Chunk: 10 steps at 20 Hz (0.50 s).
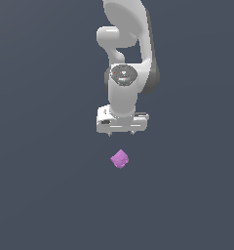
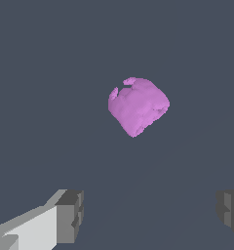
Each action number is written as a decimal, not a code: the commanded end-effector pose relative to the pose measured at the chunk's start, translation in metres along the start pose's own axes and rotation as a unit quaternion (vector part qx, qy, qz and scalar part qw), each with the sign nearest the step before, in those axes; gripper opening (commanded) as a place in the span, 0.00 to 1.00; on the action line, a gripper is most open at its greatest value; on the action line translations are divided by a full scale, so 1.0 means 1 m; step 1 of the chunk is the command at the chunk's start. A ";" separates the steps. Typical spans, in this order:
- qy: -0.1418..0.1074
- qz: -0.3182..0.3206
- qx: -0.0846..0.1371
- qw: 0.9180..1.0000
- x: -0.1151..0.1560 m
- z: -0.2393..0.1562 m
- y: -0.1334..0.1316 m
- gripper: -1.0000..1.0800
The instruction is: Pick up the object and move it to a goal position.
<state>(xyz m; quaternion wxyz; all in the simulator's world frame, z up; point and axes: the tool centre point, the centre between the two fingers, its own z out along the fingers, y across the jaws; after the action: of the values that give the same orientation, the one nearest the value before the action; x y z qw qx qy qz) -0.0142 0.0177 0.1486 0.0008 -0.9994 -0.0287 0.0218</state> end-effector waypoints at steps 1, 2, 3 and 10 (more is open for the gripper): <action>0.000 0.000 0.000 1.000 0.000 0.000 0.000 0.96; 0.000 0.000 0.000 1.000 0.000 0.000 -0.001 0.96; 0.001 -0.001 0.000 1.000 0.001 -0.001 -0.002 0.96; 0.013 -0.016 0.005 1.000 0.010 -0.014 -0.032 0.96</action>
<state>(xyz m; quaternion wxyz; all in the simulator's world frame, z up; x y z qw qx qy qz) -0.0069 0.0449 0.1597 0.0059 -0.9990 -0.0421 0.0112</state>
